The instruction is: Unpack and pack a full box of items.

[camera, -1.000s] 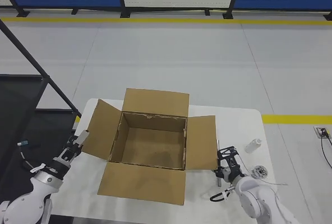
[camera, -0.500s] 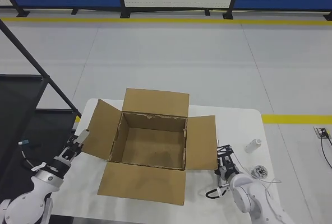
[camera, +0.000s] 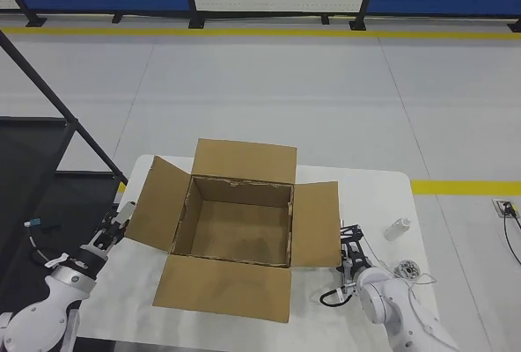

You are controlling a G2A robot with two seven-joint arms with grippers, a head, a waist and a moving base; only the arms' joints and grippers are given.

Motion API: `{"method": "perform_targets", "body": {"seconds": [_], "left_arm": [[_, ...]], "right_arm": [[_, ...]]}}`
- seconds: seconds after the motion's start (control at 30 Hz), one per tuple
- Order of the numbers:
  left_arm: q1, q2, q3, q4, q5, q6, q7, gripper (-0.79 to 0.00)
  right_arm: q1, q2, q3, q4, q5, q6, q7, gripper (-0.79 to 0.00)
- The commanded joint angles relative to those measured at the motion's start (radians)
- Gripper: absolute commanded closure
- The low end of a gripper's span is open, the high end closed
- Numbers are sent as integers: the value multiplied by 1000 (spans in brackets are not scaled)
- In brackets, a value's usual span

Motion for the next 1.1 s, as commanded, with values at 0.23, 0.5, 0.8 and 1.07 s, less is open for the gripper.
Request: {"method": "perform_targets", "body": {"seconds": [0.23,0.5,0.8,1.07], "left_arm": [[3,2,-6,8,-5,-4,5,-785],[8,4,-11,5,-6,-8,9,-785],[13,6,-11,-2,-8,-13,11,-785],[41,6,-22,-13,-24,-26,28,-785]], "right_arm": [[14,-11,4,28,23,-7,21,0],[0,-12,38,-1,28,-9,-12,0],[-115,14,181,-286,-72,23,-25,0],[-178,28,254,-615,-187,-31,23,0]]}}
